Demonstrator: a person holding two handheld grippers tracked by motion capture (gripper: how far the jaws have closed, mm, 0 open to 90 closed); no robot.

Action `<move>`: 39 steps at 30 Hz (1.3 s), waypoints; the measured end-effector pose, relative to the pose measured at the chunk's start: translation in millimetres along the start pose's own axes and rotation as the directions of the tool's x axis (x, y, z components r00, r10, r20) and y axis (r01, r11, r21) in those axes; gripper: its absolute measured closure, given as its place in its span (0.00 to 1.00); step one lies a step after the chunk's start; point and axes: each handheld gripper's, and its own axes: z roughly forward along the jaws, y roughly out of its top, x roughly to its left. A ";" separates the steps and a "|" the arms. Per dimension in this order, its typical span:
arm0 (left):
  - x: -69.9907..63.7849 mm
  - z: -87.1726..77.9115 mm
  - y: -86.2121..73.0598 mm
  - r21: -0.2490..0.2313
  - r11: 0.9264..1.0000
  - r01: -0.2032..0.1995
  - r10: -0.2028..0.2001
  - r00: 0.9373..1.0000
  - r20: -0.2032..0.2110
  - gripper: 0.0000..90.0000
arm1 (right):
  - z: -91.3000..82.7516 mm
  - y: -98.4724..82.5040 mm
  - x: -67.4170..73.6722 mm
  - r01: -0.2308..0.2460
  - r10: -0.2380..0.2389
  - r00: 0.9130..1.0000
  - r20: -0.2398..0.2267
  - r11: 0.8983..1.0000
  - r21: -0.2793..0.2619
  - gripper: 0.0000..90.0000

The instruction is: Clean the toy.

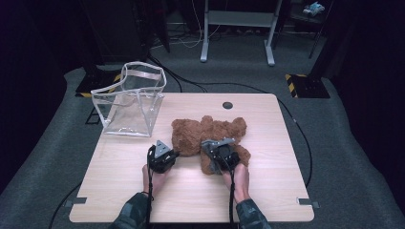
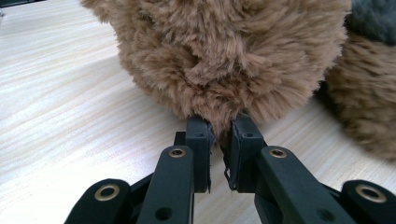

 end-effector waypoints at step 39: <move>0.8 0.8 0.2 -0.001 1.000 0.011 -0.011 1.000 0.000 0.89 | -54.5 -17.4 -43.7 -0.070 0.075 0.995 0.065 0.995 -0.068 0.89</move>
